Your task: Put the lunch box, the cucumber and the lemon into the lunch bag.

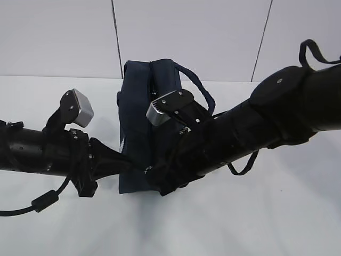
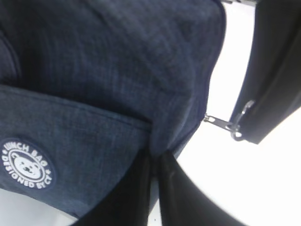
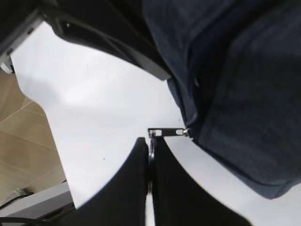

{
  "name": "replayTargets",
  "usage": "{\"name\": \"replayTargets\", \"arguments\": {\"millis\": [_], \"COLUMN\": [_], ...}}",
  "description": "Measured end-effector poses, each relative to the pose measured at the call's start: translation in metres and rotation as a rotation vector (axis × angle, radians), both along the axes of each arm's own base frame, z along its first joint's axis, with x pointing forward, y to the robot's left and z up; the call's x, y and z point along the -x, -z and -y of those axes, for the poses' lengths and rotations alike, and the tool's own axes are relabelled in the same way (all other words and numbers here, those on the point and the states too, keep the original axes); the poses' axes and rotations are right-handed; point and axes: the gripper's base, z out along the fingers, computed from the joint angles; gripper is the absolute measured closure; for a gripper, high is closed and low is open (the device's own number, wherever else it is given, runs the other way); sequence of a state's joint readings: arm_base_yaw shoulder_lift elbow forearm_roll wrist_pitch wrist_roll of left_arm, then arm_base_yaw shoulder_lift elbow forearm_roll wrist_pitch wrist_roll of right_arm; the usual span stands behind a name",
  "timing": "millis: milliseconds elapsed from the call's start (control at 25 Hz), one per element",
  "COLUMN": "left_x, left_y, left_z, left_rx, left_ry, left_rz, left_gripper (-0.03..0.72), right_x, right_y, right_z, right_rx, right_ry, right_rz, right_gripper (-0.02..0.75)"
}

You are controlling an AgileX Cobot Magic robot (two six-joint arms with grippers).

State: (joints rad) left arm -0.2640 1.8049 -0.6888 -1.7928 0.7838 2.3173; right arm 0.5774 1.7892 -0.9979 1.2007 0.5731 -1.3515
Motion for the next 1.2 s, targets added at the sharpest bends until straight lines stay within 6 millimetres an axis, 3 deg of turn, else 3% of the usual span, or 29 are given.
{"name": "replayTargets", "arguments": {"millis": [440,1200], "left_x": [-0.001,-0.001], "left_y": [0.0,0.0], "left_z": [0.0,0.0], "left_rx": [-0.002,-0.004], "left_ry": [-0.007,-0.006], "left_rz": [0.0,0.0], "left_gripper": [0.685,0.685], "right_x": [-0.011,-0.006], "right_y": [-0.012,-0.029], "right_z": [-0.001,0.007], "right_rx": [0.082,0.135], "right_ry": [-0.039,-0.061], "right_rz": [0.063,0.122], "right_gripper": [0.733,0.734]}}
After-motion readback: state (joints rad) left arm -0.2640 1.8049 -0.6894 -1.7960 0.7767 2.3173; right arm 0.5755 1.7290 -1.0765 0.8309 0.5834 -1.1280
